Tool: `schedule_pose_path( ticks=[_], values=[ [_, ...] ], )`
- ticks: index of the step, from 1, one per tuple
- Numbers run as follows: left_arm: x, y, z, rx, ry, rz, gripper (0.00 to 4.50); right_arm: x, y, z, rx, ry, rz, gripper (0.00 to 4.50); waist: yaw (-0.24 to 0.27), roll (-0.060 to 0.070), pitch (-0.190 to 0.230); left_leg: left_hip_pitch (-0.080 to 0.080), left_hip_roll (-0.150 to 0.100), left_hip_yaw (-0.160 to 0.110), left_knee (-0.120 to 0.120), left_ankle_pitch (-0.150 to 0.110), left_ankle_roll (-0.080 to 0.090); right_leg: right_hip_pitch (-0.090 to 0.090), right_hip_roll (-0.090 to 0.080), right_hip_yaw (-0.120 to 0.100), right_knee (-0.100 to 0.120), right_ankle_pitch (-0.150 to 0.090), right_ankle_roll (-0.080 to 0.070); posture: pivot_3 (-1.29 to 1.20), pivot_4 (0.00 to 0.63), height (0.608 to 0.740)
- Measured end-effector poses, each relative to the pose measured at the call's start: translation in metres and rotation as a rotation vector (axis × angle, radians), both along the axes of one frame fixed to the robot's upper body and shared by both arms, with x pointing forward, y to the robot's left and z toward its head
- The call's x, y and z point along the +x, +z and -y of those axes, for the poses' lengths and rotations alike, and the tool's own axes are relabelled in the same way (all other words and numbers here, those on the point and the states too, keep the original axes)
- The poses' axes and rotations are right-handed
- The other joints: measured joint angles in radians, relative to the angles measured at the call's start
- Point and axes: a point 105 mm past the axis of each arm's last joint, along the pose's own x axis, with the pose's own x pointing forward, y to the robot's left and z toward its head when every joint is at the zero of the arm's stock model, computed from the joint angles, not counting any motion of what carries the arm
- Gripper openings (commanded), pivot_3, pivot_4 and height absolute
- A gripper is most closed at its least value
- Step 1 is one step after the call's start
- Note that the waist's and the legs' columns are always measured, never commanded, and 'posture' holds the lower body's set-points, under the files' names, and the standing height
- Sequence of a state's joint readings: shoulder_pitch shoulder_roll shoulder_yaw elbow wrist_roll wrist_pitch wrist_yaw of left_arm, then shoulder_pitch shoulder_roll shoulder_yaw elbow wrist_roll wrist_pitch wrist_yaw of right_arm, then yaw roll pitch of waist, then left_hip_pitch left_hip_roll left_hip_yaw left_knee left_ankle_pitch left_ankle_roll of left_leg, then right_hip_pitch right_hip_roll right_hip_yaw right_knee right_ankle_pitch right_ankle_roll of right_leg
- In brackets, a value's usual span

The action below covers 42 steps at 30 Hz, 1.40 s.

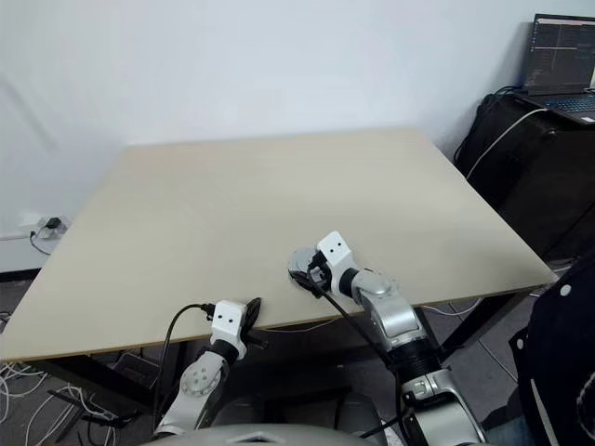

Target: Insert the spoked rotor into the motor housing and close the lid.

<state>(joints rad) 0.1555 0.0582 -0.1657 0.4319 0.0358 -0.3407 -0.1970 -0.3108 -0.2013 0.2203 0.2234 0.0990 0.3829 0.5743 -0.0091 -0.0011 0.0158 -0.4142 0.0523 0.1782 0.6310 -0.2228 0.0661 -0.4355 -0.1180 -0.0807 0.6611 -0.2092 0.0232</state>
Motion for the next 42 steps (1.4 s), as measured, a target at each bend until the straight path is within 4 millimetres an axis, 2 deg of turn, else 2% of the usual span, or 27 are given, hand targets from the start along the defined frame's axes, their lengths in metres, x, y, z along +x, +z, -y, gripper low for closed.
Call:
schedule_pose_path(
  ticks=[1, 2, 3, 4, 5, 6, 7, 8, 9, 10, 12, 16, 23, 29, 32, 34, 42],
  values=[
    [-0.001, 0.0, 0.0, -0.004, 0.004, -0.003, 0.0, 0.003, 0.001, 0.001, -0.004, -0.013, 0.004, 4.48, -0.001, 0.007, 0.0, -0.002, -0.004, -0.015, 0.009, -0.004, -0.01, 0.0, -0.01, -0.012, -0.001, 0.001, -0.001, 0.0, 0.0, 0.74],
    [-0.003, 0.0, -0.001, -0.005, 0.01, -0.001, 0.0, 0.007, 0.004, 0.0, -0.004, -0.02, 0.013, 4.48, 0.0, 0.02, 0.002, -0.006, -0.01, -0.037, 0.02, -0.009, -0.017, 0.001, -0.016, -0.03, -0.002, 0.001, -0.001, 0.0, 0.0, 0.74],
    [-0.004, 0.0, -0.003, -0.003, 0.013, 0.0, 0.0, 0.008, 0.005, 0.002, -0.008, -0.034, 0.014, 4.48, -0.005, 0.043, 0.001, -0.012, -0.01, -0.069, 0.03, -0.01, -0.014, 0.015, -0.009, -0.06, -0.016, 0.002, 0.001, 0.0, 0.0, 0.74],
    [-0.006, -0.001, -0.004, -0.001, 0.014, -0.004, 0.0, 0.009, 0.003, 0.004, -0.016, -0.044, 0.009, 4.48, -0.01, 0.059, -0.002, -0.022, -0.004, -0.087, 0.03, -0.011, -0.014, 0.028, 0.008, -0.077, -0.04, 0.006, 0.008, 0.0, 0.0, 0.74],
    [-0.006, 0.0, -0.003, 0.0, 0.012, 0.0, 0.0, 0.01, 0.002, 0.005, -0.02, -0.051, 0.008, 4.48, -0.005, 0.07, -0.01, -0.03, 0.001, -0.095, 0.019, -0.011, -0.014, 0.037, 0.02, -0.078, -0.032, 0.001, 0.018, 0.0, 0.0, 0.74],
    [-0.005, 0.002, -0.005, 0.007, 0.003, 0.006, 0.0, 0.01, 0.0, 0.007, -0.025, -0.057, 0.001, 4.48, 0.0, 0.051, -0.009, -0.027, -0.006, -0.084, 0.01, -0.011, -0.013, 0.046, 0.019, -0.061, 0.008, -0.012, 0.015, 0.0, 0.0, 0.74],
    [-0.004, 0.003, -0.003, 0.002, 0.004, 0.009, 0.0, 0.011, -0.001, 0.009, -0.033, -0.061, -0.007, 4.48, 0.008, 0.027, -0.004, -0.012, -0.019, -0.077, 0.003, -0.009, -0.012, 0.054, 0.02, -0.023, 0.02, -0.058, -0.006, 0.0, 0.0, 0.74],
    [-0.004, 0.004, -0.003, -0.002, 0.014, 0.006, 0.0, 0.011, -0.003, 0.008, -0.036, -0.063, -0.013, 4.48, 0.014, 0.014, 0.005, 0.001, -0.031, -0.076, -0.003, -0.008, -0.013, 0.05, 0.017, -0.01, 0.024, -0.064, -0.01, 0.0, 0.0, 0.74],
    [-0.004, 0.003, -0.002, -0.006, 0.018, 0.002, 0.0, 0.011, -0.003, 0.008, -0.037, -0.062, -0.013, 4.48, 0.018, 0.014, 0.005, 0.005, -0.031, -0.076, -0.006, -0.007, -0.015, 0.052, 0.016, -0.012, 0.022, -0.065, -0.012, 0.0, 0.0, 0.74],
    [-0.005, 0.003, -0.003, -0.006, 0.019, 0.0, 0.0, 0.012, 0.0, 0.004, -0.035, -0.053, -0.005, 4.48, 0.02, 0.021, 0.005, 0.004, -0.03, -0.081, -0.005, -0.004, -0.021, 0.053, 0.014, -0.019, 0.02, -0.066, -0.013, 0.0, 0.0, 0.74],
    [-0.006, 0.003, -0.003, -0.006, 0.016, -0.002, 0.0, 0.012, -0.002, 0.004, -0.044, -0.052, -0.007, 4.48, 0.021, 0.027, 0.006, 0.004, -0.027, -0.086, -0.003, -0.003, -0.022, 0.058, 0.016, -0.027, 0.017, -0.066, -0.014, 0.0, 0.0, 0.74],
    [-0.007, 0.006, -0.001, -0.01, 0.011, 0.008, 0.0, 0.01, -0.006, 0.003, -0.047, -0.041, -0.024, 4.48, 0.026, 0.027, 0.006, -0.001, -0.023, -0.086, 0.0, 0.012, -0.014, 0.059, 0.021, -0.034, 0.013, -0.065, -0.009, 0.0, 0.0, 0.74],
    [-0.007, 0.012, 0.0, -0.011, 0.015, 0.0, 0.0, 0.005, -0.009, -0.005, -0.053, 0.011, -0.037, 4.48, 0.023, 0.022, 0.009, -0.005, -0.023, -0.085, 0.001, 0.012, -0.011, 0.059, 0.018, -0.032, -0.001, -0.057, 0.002, 0.0, 0.0, 0.74],
    [-0.011, 0.015, 0.001, -0.012, 0.02, -0.017, 0.0, 0.001, -0.011, -0.007, -0.07, 0.056, -0.06, 4.48, 0.023, 0.02, 0.01, -0.006, -0.024, -0.084, -0.001, 0.012, -0.01, 0.056, 0.015, -0.033, -0.003, -0.058, 0.002, 0.0, 0.0, 0.74],
    [-0.012, 0.016, 0.001, -0.011, 0.02, -0.031, 0.0, 0.002, -0.011, -0.006, -0.076, 0.052, -0.056, 3.89, 0.023, 0.02, 0.01, -0.006, -0.024, -0.084, -0.002, 0.012, -0.01, 0.055, 0.015, -0.033, -0.003, -0.058, 0.001, 0.0, 0.0, 0.74],
    [-0.012, 0.018, 0.002, -0.011, 0.022, -0.039, 0.0, 0.002, -0.011, -0.006, -0.076, 0.051, -0.054, 3.3, 0.022, 0.019, 0.011, -0.007, -0.024, -0.084, -0.002, 0.012, -0.01, 0.054, 0.015, -0.033, -0.003, -0.058, 0.001, 0.0, 0.0, 0.74],
    [-0.017, 0.028, 0.004, 0.001, 0.021, -0.082, 0.0, 0.001, -0.006, -0.006, -0.039, 0.027, -0.041, 3.3, 0.022, 0.015, 0.013, -0.017, -0.024, -0.084, -0.001, 0.012, -0.01, 0.045, 0.016, -0.032, -0.005, -0.057, 0.002, 0.0, 0.0, 0.74]
  ],
)
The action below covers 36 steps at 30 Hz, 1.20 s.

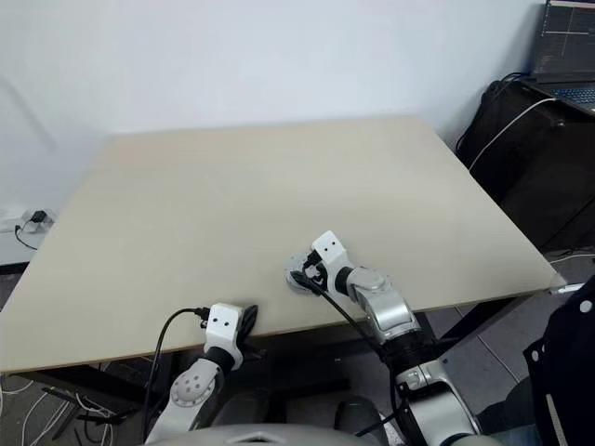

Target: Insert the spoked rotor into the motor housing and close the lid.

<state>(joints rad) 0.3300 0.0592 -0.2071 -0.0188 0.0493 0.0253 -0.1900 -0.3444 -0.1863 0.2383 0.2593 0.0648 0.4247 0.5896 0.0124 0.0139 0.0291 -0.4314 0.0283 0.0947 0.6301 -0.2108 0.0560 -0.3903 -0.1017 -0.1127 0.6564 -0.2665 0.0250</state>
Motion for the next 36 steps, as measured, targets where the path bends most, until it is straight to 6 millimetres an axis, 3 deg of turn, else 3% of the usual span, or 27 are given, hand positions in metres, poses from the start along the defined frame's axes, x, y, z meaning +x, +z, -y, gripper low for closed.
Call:
schedule_pose_path(
  ticks=[17, 32, 36],
  values=[
    [-0.001, 0.026, 0.007, 0.005, -0.003, -0.017, 0.0, -0.001, 0.0, -0.008, -0.084, 0.021, 0.074, 3.3, -0.001, -0.004, 0.003, 0.0, 0.0, 0.0, 0.0, 0.0, 0.0, -0.001, 0.003, 0.003, 0.0, 0.0, 0.0, 0.0, 0.0, 0.74],
    [-0.001, 0.026, 0.009, 0.012, 0.0, -0.039, 0.0, 0.001, -0.003, -0.008, -0.115, 0.003, 0.047, 3.3, -0.001, -0.005, 0.001, 0.001, 0.0, 0.0, 0.002, 0.0, 0.0, -0.001, 0.004, 0.004, 0.002, 0.001, 0.0, 0.0, 0.0, 0.74],
    [0.001, 0.031, 0.006, 0.026, -0.011, -0.026, 0.0, 0.002, -0.001, -0.01, -0.197, 0.03, 0.041, 3.3, 0.001, -0.005, -0.001, 0.001, 0.0, 0.0, 0.003, 0.0, 0.0, -0.001, 0.003, 0.004, 0.003, 0.001, -0.001, 0.0, 0.0, 0.74]
  ],
)
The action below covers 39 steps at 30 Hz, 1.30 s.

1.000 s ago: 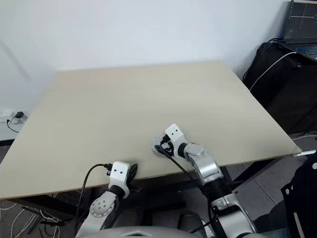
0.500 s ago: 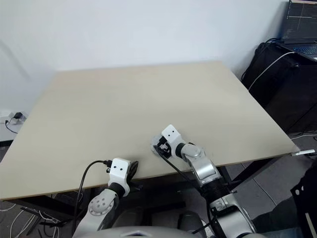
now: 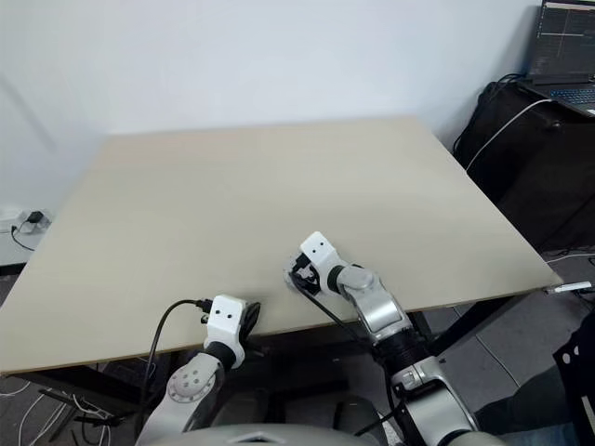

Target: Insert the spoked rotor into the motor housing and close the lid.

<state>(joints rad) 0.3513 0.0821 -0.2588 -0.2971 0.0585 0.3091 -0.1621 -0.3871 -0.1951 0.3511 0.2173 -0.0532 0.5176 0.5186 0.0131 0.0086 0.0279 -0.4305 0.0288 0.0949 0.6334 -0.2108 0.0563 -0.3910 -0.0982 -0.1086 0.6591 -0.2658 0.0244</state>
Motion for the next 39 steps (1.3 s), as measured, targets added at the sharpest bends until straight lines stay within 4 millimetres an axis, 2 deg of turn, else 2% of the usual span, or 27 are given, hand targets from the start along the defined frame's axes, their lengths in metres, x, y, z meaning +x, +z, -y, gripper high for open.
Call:
schedule_pose_path(
  ticks=[2, 6, 11, 13, 17, 23, 27, 39],
  values=[
    [0.007, 0.004, -0.006, 0.023, -0.005, 0.017, 0.0, -0.001, 0.0, -0.001, -0.009, 0.004, -0.001, 3.3, 0.002, -0.001, -0.001, 0.0, 0.0, 0.0, 0.0, 0.0, 0.0, 0.0, 0.0, 0.0, 0.0, 0.0, 0.0, 0.0, 0.0, 0.74],
    [0.035, 0.014, -0.02, 0.046, 0.003, 0.082, 0.0, -0.001, 0.0, -0.001, -0.011, 0.004, -0.001, 3.3, 0.003, 0.003, -0.005, 0.0, 0.0, 0.0, 0.002, 0.0, 0.0, 0.001, 0.0, -0.001, 0.0, 0.001, 0.0, 0.0, 0.0, 0.74],
    [0.069, -0.003, -0.035, 0.065, -0.031, 0.041, 0.0, -0.003, 0.0, -0.001, -0.013, 0.004, 0.002, 3.3, 0.005, 0.002, -0.006, -0.001, 0.0, 0.0, 0.007, -0.001, 0.002, 0.003, 0.003, -0.003, 0.001, 0.002, 0.001, 0.0, 0.0, 0.74],
    [0.083, 0.001, -0.035, 0.029, -0.056, 0.046, 0.0, -0.003, 0.0, -0.001, -0.013, 0.003, 0.002, 3.3, 0.003, 0.002, -0.007, -0.001, 0.0, 0.0, 0.01, -0.002, 0.004, 0.004, 0.003, -0.003, 0.001, 0.002, 0.002, 0.0, 0.0, 0.74],
    [0.103, 0.01, -0.016, -0.094, -0.215, 0.018, 0.0, -0.004, -0.001, 0.0, -0.011, -0.003, 0.0, 3.3, 0.0, 0.001, -0.007, 0.0, -0.001, 0.002, 0.014, -0.005, 0.009, 0.006, 0.003, -0.002, 0.0, 0.004, 0.005, 0.0, 0.0, 0.74],
    [0.102, 0.014, 0.012, -0.225, -0.413, -0.097, 0.0, -0.008, -0.001, 0.0, 0.004, -0.012, -0.002, 3.3, -0.007, 0.0, -0.008, 0.0, -0.003, 0.006, 0.014, -0.008, 0.013, 0.006, 0.002, 0.002, -0.001, 0.006, 0.007, 0.0, 0.0, 0.74],
    [0.1, 0.014, 0.027, -0.249, -0.506, -0.166, 0.0, -0.011, -0.001, -0.001, 0.01, -0.019, -0.001, 3.3, -0.012, 0.0, -0.008, 0.0, -0.003, 0.007, 0.014, -0.009, 0.013, 0.006, 0.003, 0.004, -0.001, 0.008, 0.009, 0.0, 0.0, 0.74],
    [0.107, 0.01, 0.03, -0.212, -0.508, -0.211, 0.0, -0.014, -0.001, 0.0, 0.013, -0.033, -0.009, 3.3, -0.014, -0.001, -0.008, 0.0, -0.003, 0.007, 0.015, -0.01, 0.013, 0.006, 0.001, 0.007, -0.001, 0.008, 0.01, 0.0, 0.0, 0.74]
  ],
)
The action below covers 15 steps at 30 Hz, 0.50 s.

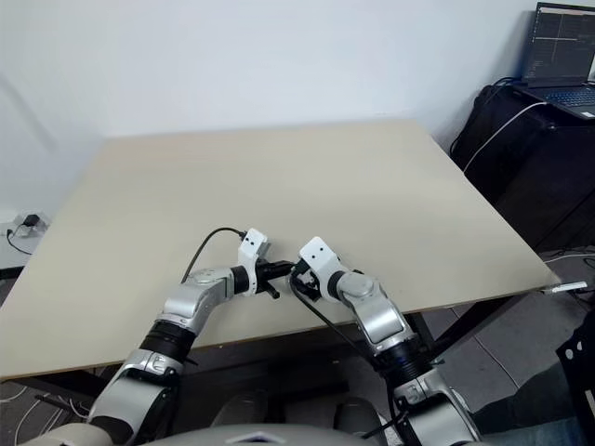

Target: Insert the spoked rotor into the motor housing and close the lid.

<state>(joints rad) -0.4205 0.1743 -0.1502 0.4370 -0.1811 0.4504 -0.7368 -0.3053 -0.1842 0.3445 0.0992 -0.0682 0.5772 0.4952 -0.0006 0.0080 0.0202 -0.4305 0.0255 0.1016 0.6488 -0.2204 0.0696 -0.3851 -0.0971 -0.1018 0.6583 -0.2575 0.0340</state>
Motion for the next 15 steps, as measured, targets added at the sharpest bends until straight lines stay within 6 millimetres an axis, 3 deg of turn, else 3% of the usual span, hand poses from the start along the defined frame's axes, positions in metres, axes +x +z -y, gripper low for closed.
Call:
schedule_pose_path(
  ticks=[15],
  values=[
    [-0.0016, -0.0058, 0.0066, 0.025, -0.005, -0.038, 0.0, -0.0002, -0.0008, 0.0001, -0.001, -0.001, -0.003, 3.3, 0.0, -0.002, -0.002, 0.0, 0.0, 0.0, 0.001, 0.0, 0.0, 0.0, -0.001, 0.003, 0.0, 0.0, -0.001, 0.0, 0.0, 0.74]
  ],
)
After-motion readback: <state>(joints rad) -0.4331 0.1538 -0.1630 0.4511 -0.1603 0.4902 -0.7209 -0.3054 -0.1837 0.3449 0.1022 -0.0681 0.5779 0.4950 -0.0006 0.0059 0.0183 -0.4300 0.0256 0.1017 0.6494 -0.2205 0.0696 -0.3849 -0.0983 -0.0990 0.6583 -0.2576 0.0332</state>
